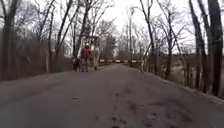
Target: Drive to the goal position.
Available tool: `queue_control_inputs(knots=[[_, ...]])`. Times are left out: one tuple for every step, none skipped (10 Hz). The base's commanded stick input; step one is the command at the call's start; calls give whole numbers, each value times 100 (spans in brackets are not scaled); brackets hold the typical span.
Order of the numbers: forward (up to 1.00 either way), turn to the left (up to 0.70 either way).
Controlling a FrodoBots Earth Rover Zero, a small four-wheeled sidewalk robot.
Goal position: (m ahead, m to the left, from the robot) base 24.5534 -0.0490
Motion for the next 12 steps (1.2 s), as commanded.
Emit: queue_control_inputs(knots=[[70, 0], [70, 0], [70, 0], [70, 0], [70, 0], [70, 0], [70, 0], [70, 0], [70, 0], [70, 0], [70, 0], [70, 0]])
